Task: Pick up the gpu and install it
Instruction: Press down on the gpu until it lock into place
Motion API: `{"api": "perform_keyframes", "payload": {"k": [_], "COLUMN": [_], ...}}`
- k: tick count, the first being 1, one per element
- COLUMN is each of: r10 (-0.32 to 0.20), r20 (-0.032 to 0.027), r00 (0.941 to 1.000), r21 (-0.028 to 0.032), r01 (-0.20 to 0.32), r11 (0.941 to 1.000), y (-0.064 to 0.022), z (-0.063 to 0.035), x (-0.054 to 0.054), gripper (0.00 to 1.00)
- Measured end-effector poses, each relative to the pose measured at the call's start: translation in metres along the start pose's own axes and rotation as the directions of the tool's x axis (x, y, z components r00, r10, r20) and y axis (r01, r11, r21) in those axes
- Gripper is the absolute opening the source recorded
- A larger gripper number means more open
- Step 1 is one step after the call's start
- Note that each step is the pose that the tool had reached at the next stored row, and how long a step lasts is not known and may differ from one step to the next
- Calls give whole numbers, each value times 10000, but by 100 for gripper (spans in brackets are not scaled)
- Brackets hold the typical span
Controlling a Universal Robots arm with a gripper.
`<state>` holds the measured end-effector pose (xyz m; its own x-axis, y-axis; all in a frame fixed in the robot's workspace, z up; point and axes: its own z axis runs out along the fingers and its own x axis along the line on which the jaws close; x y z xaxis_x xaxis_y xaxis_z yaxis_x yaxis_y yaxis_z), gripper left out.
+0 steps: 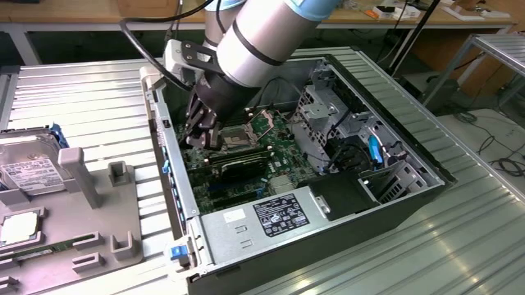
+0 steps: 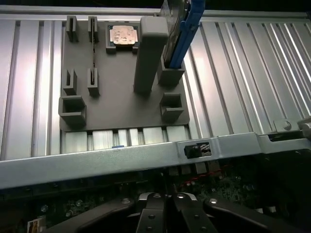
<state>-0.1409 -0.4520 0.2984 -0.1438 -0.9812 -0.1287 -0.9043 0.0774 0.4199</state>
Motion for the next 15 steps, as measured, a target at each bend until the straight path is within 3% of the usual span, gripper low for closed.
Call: {"api": "perform_keyframes", "payload": {"k": [1, 2, 4, 5, 6, 7, 8, 11, 12, 13, 15], "r10": [18, 85, 245, 310, 398, 558, 622, 634, 681, 725, 759], "r20": [-33, -181, -540, -682, -874, -1217, -1361, -1372, -1420, -1530, -1605], "r00": [10000, 9998, 9982, 9972, 9954, 9910, 9887, 9885, 9875, 9856, 9841], "r21": [-5, 13, 71, 95, 133, 191, 189, 175, 76, -141, -193], "r01": [-18, -84, -242, -304, -387, -538, -602, -615, -677, -755, -801], "r11": [10000, 10000, 9997, 9995, 9992, 9984, 9980, 9980, 9977, 9970, 9966], "y": [0, 1, 0, 1, 0, 0, -2, -1, -2, 0, 1], "z": [1, -1, -1, -1, -1, -1, -1, -3, -3, -7, -8], "x": [0, -1, 0, 0, 0, 0, 0, 0, -1, -1, -2], "gripper": [11, 11, 11, 11, 11, 11, 11, 11, 11, 11, 11]}}
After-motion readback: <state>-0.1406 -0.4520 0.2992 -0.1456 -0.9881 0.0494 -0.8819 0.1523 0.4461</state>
